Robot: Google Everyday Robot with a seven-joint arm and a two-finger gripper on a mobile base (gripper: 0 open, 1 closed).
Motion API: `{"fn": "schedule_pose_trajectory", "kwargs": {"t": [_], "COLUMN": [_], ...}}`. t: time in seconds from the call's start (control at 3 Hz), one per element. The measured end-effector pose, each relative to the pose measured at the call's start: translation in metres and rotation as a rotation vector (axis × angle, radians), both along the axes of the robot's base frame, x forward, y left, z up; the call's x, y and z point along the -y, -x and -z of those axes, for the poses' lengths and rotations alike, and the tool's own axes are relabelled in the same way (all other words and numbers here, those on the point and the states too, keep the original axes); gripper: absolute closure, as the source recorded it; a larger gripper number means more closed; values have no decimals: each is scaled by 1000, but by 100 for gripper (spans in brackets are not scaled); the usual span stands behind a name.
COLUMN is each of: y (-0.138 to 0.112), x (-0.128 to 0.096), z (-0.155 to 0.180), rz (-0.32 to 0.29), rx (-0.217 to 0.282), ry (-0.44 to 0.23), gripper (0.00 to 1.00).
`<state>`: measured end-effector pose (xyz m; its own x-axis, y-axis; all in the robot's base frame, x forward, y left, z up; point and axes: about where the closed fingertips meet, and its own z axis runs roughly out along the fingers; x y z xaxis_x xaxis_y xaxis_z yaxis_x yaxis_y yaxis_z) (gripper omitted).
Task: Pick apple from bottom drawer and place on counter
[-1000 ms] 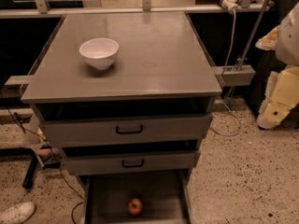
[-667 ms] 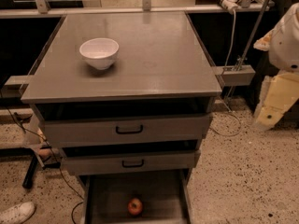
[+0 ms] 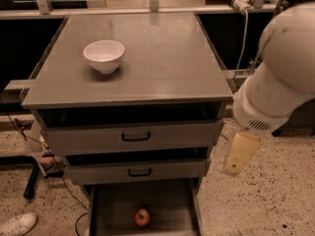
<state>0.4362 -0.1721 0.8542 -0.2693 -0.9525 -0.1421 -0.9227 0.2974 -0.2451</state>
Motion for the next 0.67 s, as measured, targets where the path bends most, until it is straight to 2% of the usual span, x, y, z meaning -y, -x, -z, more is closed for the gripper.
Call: {"fn": "schedule_pose_trajectory", "kwargs": {"t": [0.33, 0.67], "y": [16, 20], "x": [-7, -5], "z": [79, 82], "rz": [28, 29], "rx": [-115, -123], "ry": [-5, 0], "gripper": [0, 0]}}
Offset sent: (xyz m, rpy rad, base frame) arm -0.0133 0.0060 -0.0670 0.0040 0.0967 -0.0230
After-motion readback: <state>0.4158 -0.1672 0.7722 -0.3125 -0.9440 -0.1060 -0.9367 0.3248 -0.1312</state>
